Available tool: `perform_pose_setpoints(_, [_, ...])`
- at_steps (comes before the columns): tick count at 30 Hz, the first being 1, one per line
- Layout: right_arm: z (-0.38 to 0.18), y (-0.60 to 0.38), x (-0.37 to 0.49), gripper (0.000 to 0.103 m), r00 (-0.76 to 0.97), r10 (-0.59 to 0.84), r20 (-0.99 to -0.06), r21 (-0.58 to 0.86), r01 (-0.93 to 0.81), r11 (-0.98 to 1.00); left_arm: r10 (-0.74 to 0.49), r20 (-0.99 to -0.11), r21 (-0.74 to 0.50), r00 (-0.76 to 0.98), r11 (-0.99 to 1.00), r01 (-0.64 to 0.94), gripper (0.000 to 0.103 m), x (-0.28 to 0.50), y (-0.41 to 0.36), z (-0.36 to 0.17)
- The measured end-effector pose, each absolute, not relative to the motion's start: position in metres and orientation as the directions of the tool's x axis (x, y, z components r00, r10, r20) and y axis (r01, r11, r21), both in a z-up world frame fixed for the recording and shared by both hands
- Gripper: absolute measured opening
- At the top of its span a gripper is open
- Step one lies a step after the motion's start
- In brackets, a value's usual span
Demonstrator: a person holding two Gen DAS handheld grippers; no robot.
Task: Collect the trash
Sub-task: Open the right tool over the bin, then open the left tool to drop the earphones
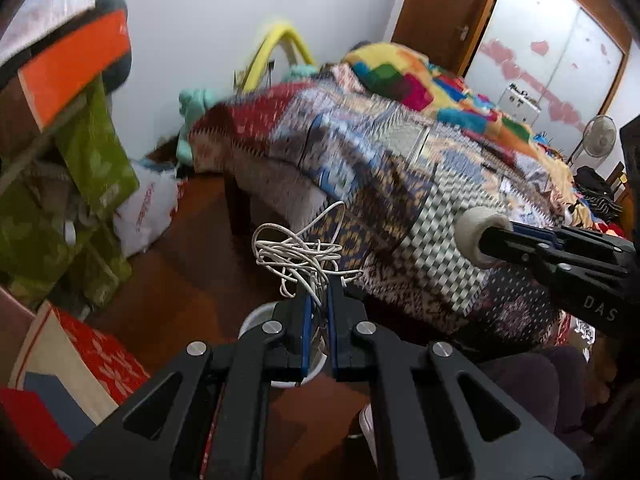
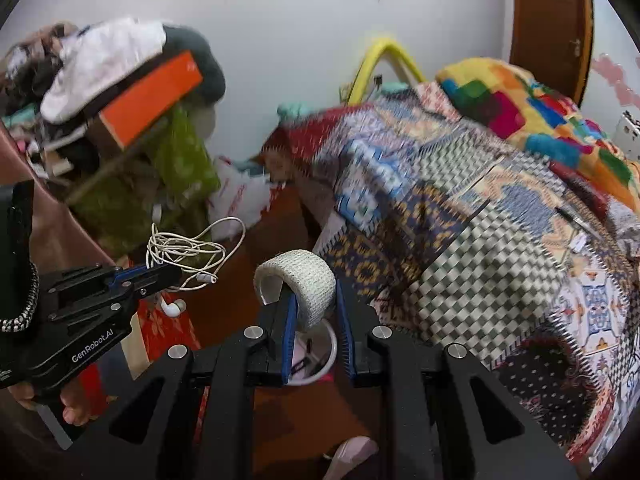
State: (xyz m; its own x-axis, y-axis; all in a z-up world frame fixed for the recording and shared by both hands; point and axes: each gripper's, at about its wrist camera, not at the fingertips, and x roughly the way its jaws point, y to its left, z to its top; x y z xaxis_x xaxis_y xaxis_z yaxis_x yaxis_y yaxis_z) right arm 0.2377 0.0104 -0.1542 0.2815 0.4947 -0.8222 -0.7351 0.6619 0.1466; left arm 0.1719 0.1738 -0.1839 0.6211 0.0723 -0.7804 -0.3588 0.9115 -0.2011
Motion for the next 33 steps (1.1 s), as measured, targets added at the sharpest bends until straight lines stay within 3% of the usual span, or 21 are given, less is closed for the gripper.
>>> perform_pose_setpoints(12, [-0.244, 0.058, 0.255, 0.018, 0.076, 0.371, -0.926, 0.195, -0.746, 0.637, -0.007, -0.891, -0.233, 0.454, 0.866, -0.443, 0.006, 0.182, 0.196, -0.275])
perform_pose_setpoints(21, [-0.264, 0.087, 0.27, 0.019, -0.008, 0.38, -0.925, 0.252, -0.76, 0.599, -0.013, -0.905, -0.237, 0.426, 0.846, -0.477, 0.006, 0.2, 0.212, -0.293])
perform_pose_setpoints(28, [-0.272, 0.093, 0.279, 0.035, -0.027, 0.361, -0.932, 0.253, -0.761, 0.597, -0.044, -0.915, -0.251, 0.401, 0.839, -0.483, 0.006, 0.217, 0.216, -0.308])
perform_pose_setpoints(33, [-0.269, 0.085, 0.287, 0.038, -0.029, 0.37, -0.928, 0.268, -0.744, 0.613, -0.072, -0.926, -0.259, 0.37, 0.834, -0.488, 0.01, 0.229, 0.216, -0.319])
